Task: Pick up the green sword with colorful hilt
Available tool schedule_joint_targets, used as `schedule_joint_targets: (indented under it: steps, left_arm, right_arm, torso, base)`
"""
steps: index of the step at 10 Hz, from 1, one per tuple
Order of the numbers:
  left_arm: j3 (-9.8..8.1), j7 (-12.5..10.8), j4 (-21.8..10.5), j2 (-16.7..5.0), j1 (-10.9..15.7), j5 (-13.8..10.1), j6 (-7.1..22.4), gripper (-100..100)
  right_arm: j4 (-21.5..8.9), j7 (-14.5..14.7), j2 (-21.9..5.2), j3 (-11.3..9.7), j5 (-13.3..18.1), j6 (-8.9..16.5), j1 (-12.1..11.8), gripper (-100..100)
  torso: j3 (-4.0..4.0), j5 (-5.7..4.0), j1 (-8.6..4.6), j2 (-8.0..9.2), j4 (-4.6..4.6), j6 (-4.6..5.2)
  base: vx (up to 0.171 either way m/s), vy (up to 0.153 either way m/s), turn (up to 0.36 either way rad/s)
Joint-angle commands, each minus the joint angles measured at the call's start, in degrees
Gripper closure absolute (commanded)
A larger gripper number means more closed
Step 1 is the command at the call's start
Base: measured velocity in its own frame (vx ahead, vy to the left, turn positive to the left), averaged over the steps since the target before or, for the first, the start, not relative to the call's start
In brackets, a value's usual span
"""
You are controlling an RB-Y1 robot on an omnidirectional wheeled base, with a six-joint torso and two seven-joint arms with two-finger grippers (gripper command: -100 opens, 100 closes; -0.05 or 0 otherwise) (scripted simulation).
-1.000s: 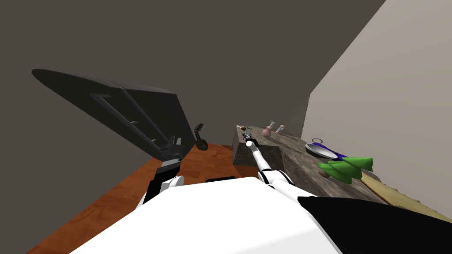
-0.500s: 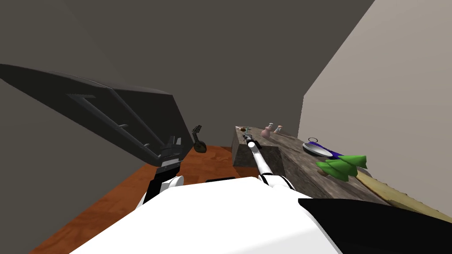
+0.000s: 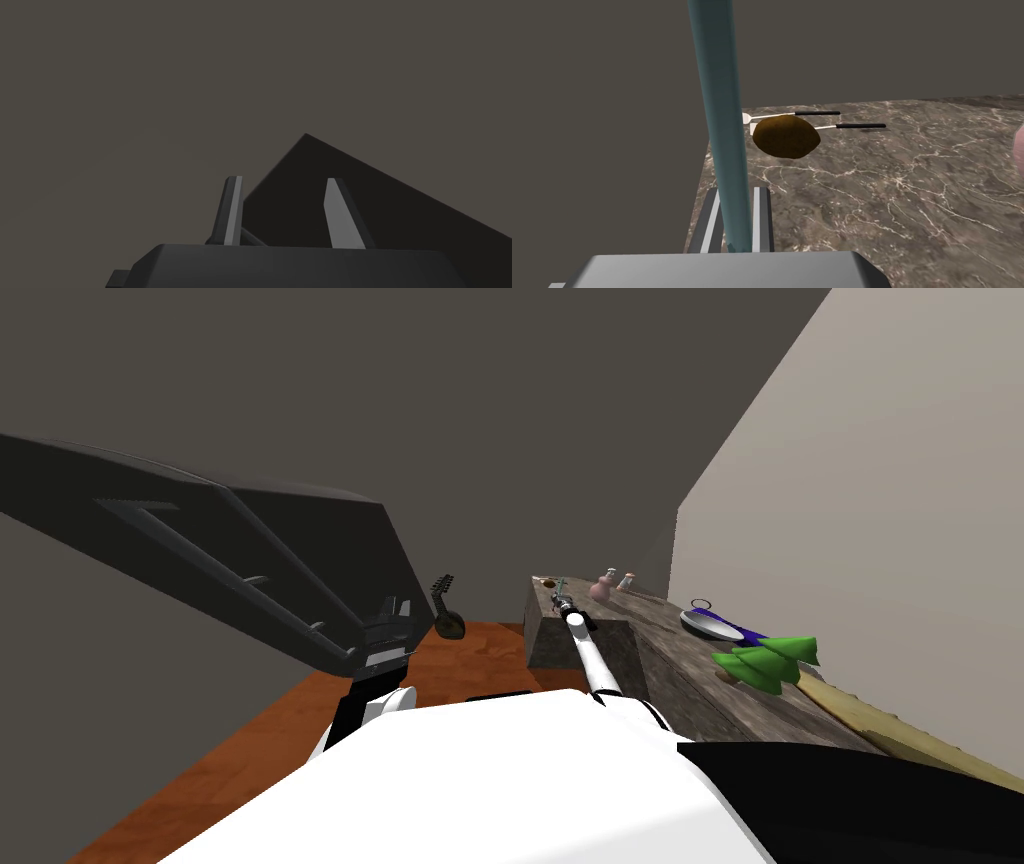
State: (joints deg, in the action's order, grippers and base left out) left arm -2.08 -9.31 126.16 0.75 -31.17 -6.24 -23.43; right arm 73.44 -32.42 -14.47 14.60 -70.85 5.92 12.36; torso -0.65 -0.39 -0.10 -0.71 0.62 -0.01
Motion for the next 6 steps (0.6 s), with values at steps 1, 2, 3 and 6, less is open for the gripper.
schedule_joint_targets:
  steps: [1, 2, 3, 6]
  left_arm:
    - [0.0, 0.0, 0.0, 0.0, 0.0, 0.0, 0.0, 0]
    - [0.0, 0.0, 0.0, 0.0, 0.01, 0.0, 0.0, 0]
    - [0.0, 0.0, 0.0, 0.0, 0.0, 0.0, 0.0, 0]
    - [0.0, 0.0, 0.0, 0.0, 0.0, 0.0, 0.0, 0]
  right_arm:
    - [0.69, 1.73, 0.64, 1.04, -0.01, 1.93, -0.35, 100]
    - [3.27, 4.06, 2.01, 3.46, -3.01, 3.87, -2.27, 100]
    - [3.31, 5.31, 2.01, 3.46, -3.01, 5.44, -2.27, 100]
    - [5.92, 10.0, 3.38, 5.87, -6.02, 8.95, -4.2, 100]
  torso:
    - [0.0, 0.0, 0.0, 0.0, 0.0, 0.0]
    - [-0.01, -0.04, 0.01, 0.02, 0.04, -0.11]
    - [-0.06, -0.04, 0.05, -0.08, 0.05, -0.04]
    - [-0.13, -0.11, 0.02, -0.16, 0.1, -0.14]
  base:
    - [0.03, 0.032, -0.012]
    - [0.071, 0.044, -0.088]
    - [0.067, 0.054, -0.084]
    - [0.053, 0.035, -0.058]
